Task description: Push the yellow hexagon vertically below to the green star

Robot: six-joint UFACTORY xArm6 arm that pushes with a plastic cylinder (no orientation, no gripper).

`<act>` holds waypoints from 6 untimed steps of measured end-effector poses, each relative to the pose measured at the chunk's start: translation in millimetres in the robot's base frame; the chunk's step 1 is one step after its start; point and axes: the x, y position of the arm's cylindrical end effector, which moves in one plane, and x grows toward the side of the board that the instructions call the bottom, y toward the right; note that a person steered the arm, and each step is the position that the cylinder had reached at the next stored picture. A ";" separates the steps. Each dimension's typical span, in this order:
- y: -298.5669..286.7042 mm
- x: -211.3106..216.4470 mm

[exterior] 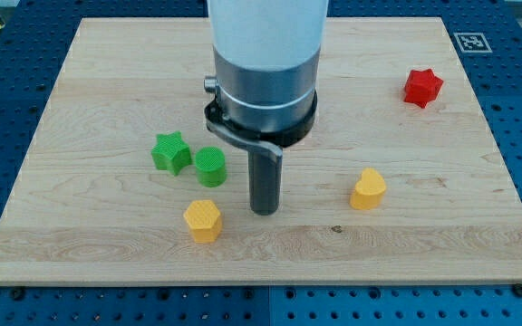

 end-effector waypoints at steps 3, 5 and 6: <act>-87.3 20.3; -105.1 24.6; -102.6 24.6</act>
